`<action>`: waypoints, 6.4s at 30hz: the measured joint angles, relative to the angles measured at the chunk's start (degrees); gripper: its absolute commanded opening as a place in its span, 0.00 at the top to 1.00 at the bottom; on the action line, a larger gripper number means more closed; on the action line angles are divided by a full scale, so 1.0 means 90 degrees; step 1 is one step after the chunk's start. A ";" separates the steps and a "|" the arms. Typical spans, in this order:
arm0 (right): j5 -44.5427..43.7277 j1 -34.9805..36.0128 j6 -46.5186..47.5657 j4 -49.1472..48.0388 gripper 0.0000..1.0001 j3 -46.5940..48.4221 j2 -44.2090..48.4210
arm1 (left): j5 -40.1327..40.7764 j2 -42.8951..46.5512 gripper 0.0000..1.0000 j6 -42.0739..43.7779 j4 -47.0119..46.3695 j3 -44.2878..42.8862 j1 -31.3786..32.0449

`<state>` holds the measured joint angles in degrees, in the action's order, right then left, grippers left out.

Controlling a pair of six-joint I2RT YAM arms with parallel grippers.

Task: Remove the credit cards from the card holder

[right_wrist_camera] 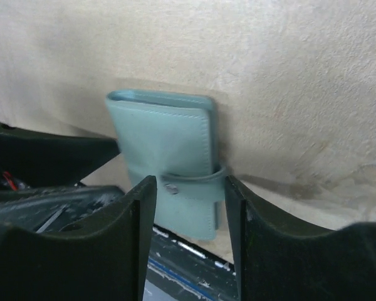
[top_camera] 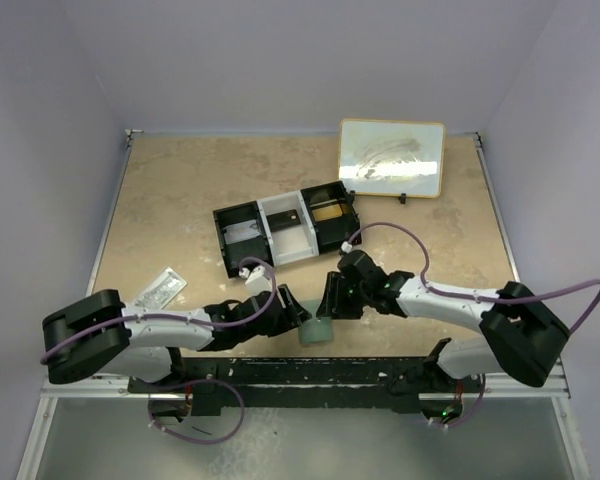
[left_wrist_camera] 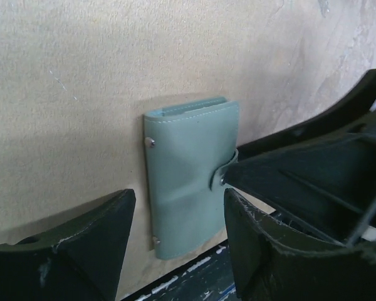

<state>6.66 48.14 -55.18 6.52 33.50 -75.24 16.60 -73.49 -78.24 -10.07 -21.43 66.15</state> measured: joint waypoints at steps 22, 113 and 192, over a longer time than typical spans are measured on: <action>0.1394 -0.0189 -0.1132 -0.3895 0.65 -0.1943 -0.0372 | -0.0308 -0.0775 0.73 -0.0928 -0.2934 0.1151 0.0000; 0.0984 0.0520 -0.6640 -0.1683 0.47 -0.1032 -0.0187 | 0.2472 0.0233 1.00 -0.0418 0.1350 -0.0359 0.1049; 0.0860 -0.0119 -0.7026 -0.2953 0.90 -0.3167 0.2790 | 0.4352 -0.0131 1.00 0.0542 0.0367 -0.0605 0.3155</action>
<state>14.39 47.07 -118.41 -20.05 4.99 -50.13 55.77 -74.67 -73.36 -6.76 -26.87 94.54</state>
